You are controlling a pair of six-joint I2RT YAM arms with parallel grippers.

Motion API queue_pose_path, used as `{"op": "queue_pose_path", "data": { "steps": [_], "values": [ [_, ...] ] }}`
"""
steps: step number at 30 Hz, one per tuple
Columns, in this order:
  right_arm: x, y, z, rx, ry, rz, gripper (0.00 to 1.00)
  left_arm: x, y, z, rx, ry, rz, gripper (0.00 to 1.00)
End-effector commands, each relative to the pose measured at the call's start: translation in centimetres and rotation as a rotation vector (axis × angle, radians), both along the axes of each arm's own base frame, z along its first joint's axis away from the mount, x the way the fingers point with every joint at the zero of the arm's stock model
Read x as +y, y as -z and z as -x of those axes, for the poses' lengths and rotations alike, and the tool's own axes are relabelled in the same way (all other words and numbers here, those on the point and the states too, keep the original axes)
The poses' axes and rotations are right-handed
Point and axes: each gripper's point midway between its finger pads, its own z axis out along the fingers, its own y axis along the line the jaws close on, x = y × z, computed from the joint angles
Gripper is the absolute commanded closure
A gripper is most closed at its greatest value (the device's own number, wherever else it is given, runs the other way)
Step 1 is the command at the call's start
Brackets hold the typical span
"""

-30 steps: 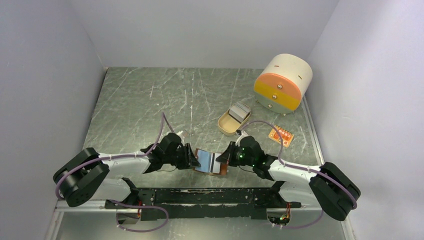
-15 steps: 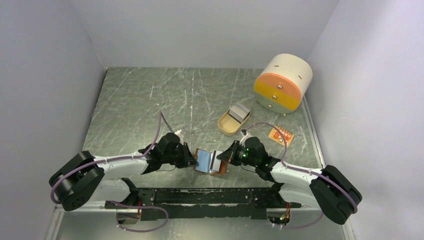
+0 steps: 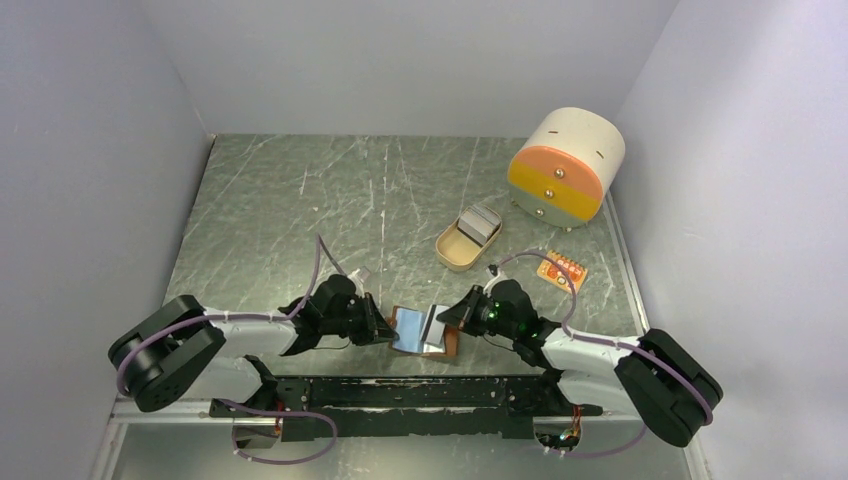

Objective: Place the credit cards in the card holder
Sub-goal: Insert the credit card into the card holder.

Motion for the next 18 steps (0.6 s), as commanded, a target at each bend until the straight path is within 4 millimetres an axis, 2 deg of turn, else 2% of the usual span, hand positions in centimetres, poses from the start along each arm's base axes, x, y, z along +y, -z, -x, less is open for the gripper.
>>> {"op": "queue_pose_path", "data": {
  "steps": [1, 8, 18],
  "values": [
    [-0.68, 0.53, -0.25, -0.002, 0.04, 0.005, 0.98, -0.14, 0.37, 0.89, 0.052, 0.006, 0.03, 0.88],
    [-0.53, 0.39, 0.42, 0.002, 0.026, -0.036, 0.98, -0.28, 0.61, 0.86, 0.058, 0.01, 0.024, 0.87],
    [-0.89, 0.35, 0.42, -0.026, 0.034, 0.002, 0.96, -0.39, 1.0, 0.76, 0.065, 0.007, 0.007, 0.88]
  ]
}}
